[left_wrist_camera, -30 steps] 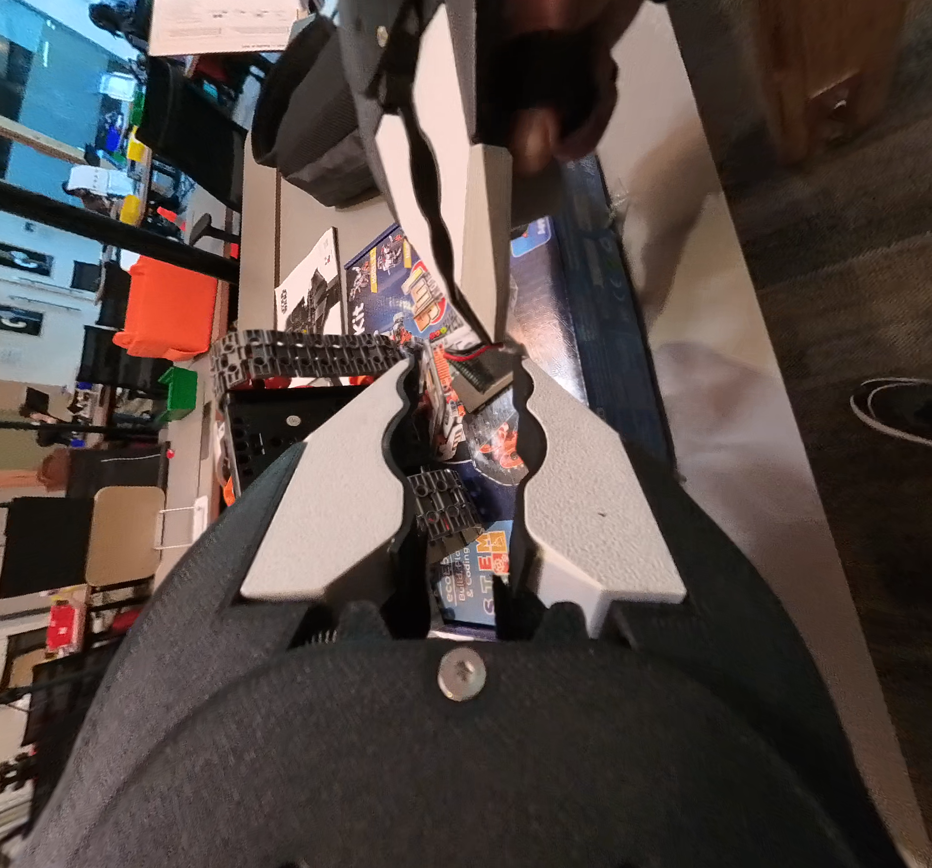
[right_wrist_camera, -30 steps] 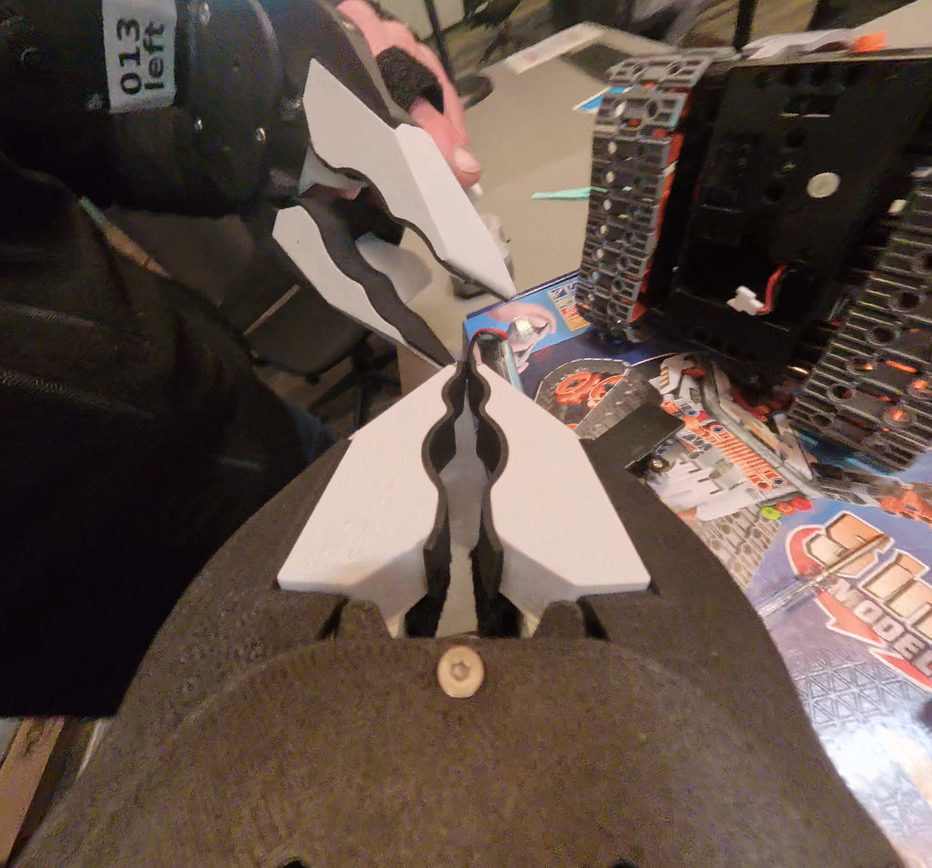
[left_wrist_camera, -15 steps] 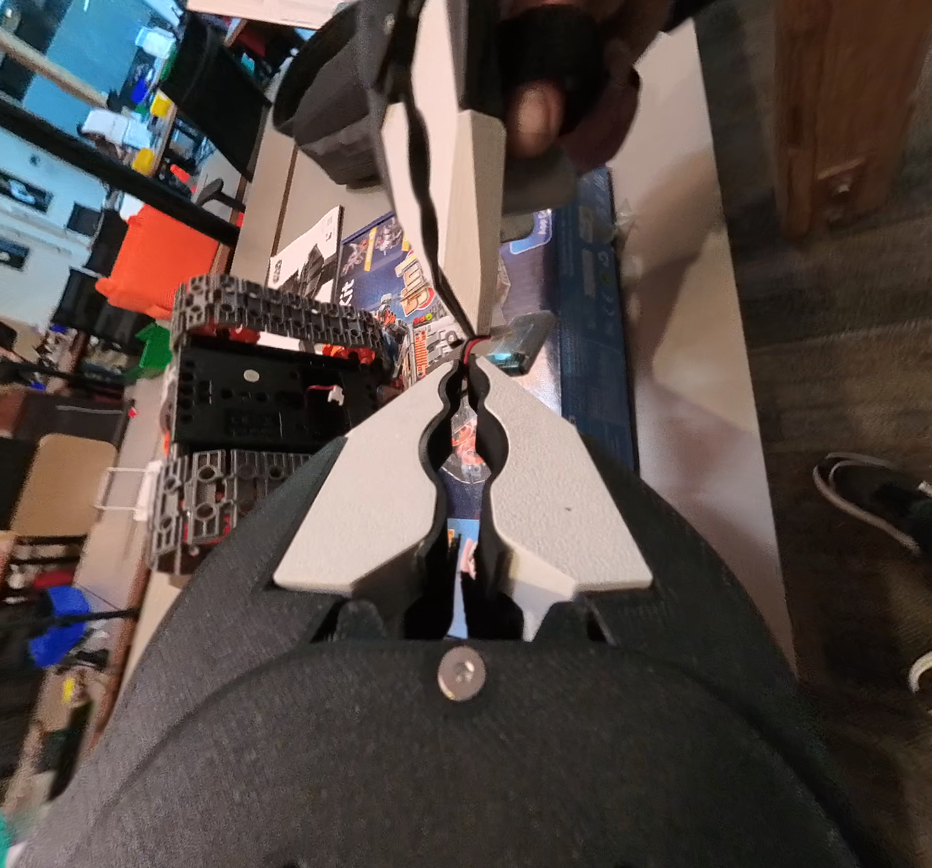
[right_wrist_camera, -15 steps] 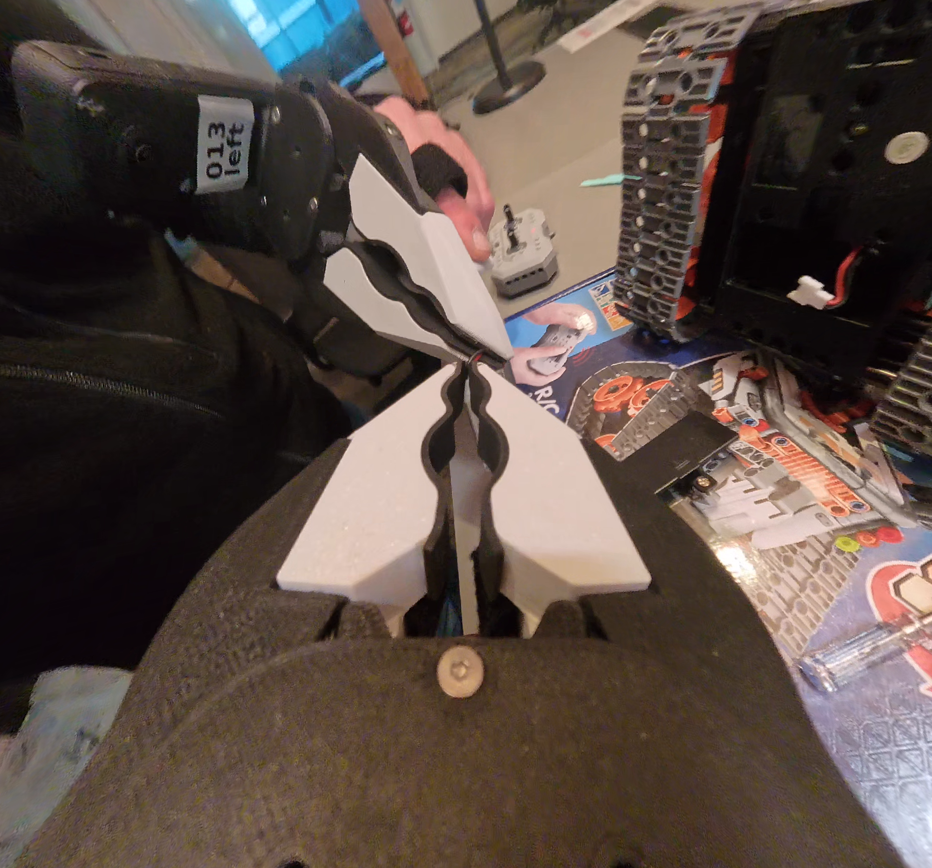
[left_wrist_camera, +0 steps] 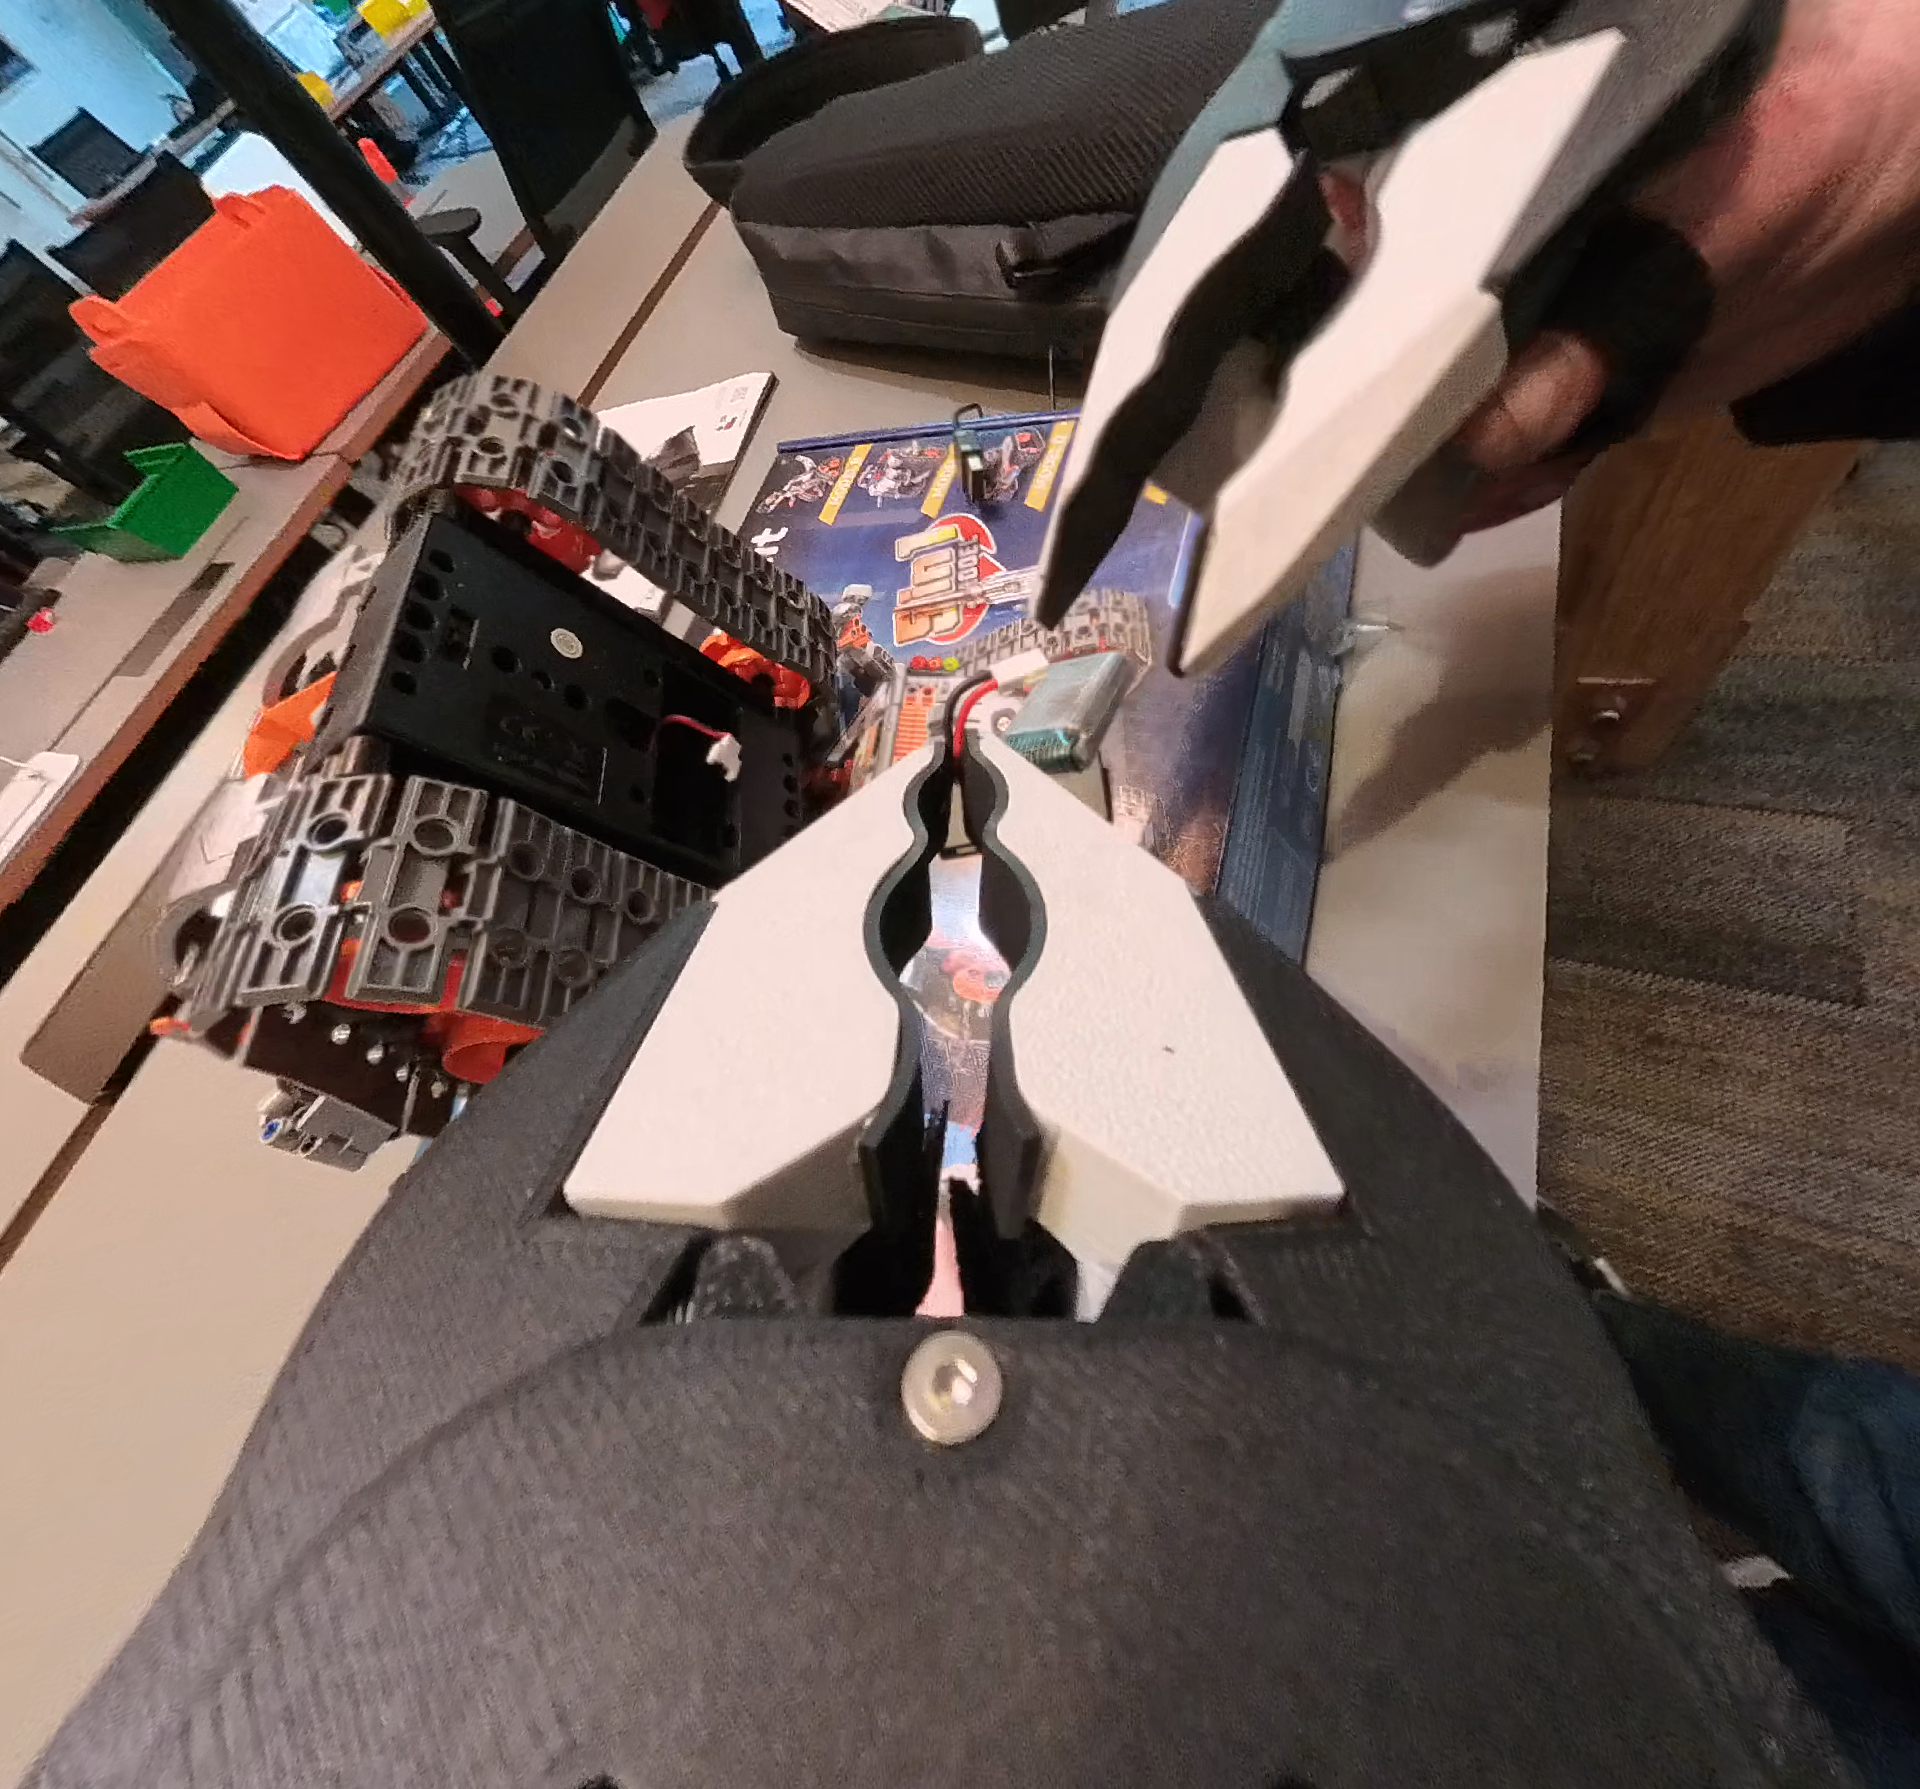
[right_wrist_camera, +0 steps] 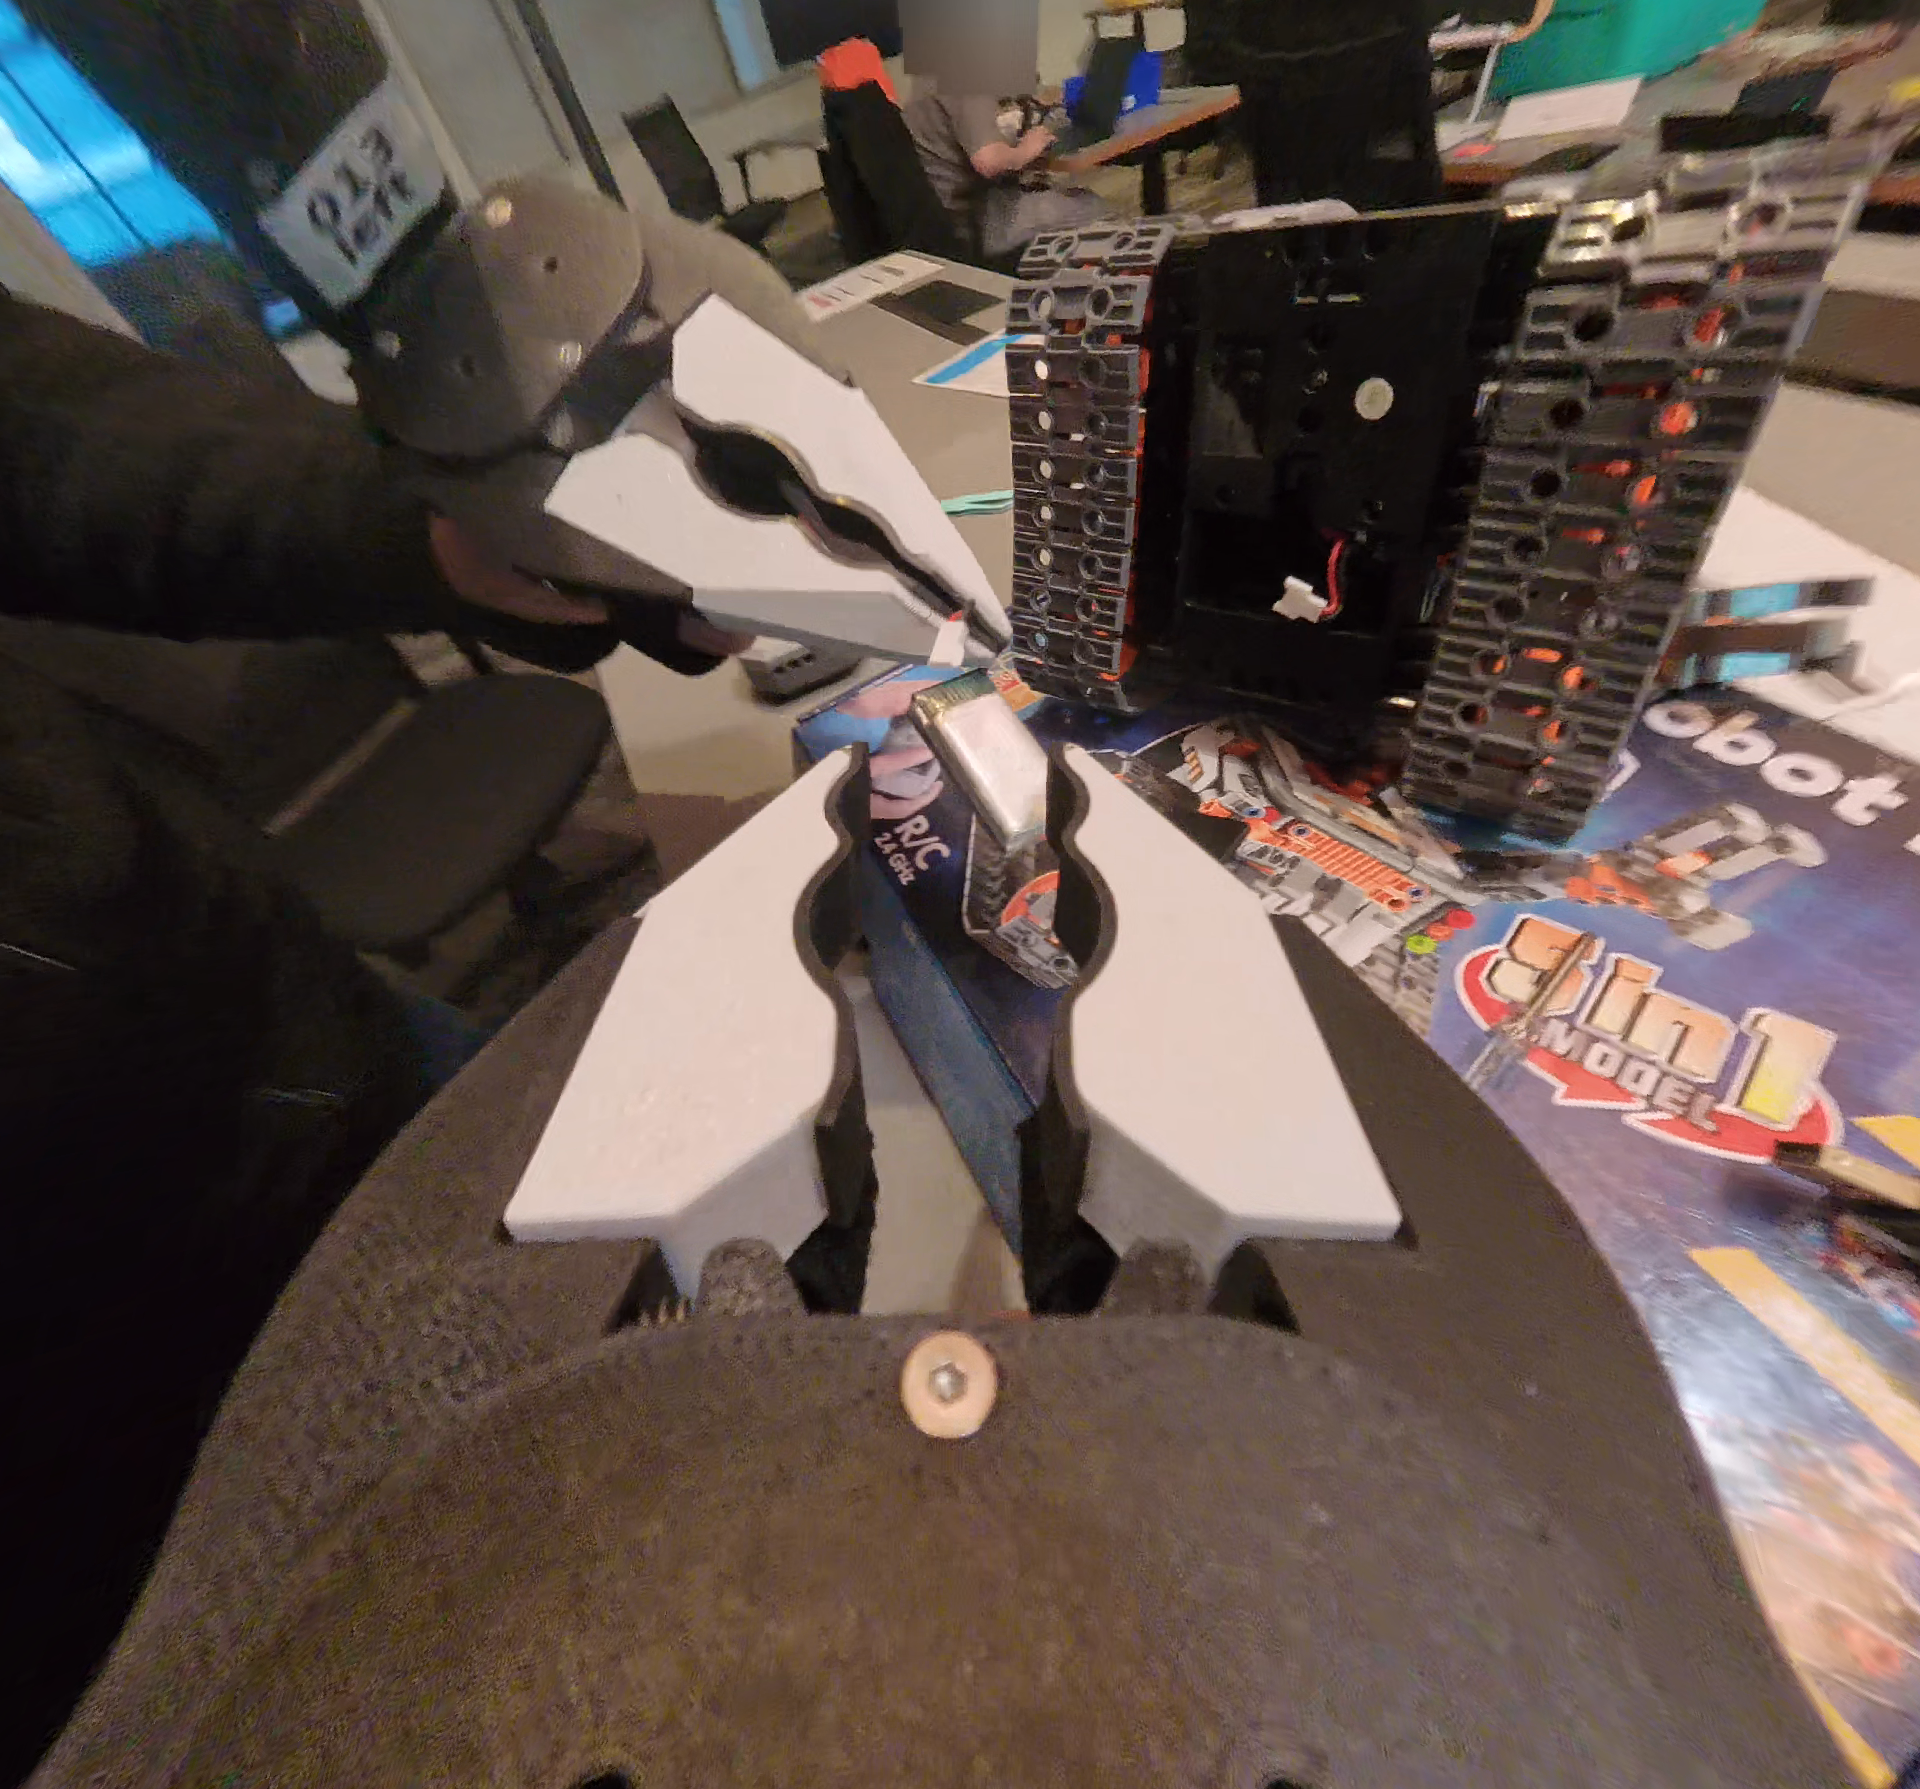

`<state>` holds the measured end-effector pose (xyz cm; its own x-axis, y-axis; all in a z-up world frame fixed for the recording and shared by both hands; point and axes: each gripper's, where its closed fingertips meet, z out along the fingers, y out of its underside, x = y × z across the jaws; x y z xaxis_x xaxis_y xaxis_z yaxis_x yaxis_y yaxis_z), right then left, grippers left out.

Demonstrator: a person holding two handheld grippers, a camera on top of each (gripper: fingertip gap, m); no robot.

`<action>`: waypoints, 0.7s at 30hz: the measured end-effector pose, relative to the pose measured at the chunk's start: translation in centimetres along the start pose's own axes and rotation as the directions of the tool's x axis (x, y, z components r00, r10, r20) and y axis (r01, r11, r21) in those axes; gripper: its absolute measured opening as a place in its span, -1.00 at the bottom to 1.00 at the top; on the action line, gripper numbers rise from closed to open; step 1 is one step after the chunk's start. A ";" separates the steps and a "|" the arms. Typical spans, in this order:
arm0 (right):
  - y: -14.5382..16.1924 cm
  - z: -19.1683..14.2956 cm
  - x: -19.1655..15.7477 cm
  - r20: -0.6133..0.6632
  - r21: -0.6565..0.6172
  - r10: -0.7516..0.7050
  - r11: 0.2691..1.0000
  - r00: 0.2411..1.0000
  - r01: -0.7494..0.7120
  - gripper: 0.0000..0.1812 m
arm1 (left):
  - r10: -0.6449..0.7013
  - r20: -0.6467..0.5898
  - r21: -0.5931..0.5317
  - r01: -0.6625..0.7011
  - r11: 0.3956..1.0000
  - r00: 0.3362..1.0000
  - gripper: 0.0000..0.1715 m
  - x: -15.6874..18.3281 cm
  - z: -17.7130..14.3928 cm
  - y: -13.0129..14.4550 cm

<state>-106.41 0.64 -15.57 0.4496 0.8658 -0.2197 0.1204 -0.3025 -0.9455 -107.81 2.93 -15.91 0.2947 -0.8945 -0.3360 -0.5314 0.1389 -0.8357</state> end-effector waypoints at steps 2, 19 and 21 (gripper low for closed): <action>0.0 0.4 -0.1 -0.070 -0.018 -0.102 0.995 0.992 0.101 -0.65 | -0.039 -0.013 0.007 0.039 0.999 0.999 -1.00 0.0 0.0 -0.2; 0.1 2.3 -1.2 -0.128 -0.140 -0.386 0.919 0.913 0.369 -0.95 | -0.278 -0.146 0.068 0.290 0.955 0.949 -0.89 0.2 -1.1 -1.1; 0.2 2.2 -1.3 -0.112 -0.151 -0.399 0.912 0.910 0.381 -0.95 | -0.281 -0.177 0.067 0.296 0.953 0.943 -0.83 0.3 -1.4 -1.3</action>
<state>-108.87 0.33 -16.00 0.4604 0.8638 0.2045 0.4153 -0.0060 -0.9097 -108.14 1.85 -14.35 0.2868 -0.9580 -0.0052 -0.3658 -0.1045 -0.9248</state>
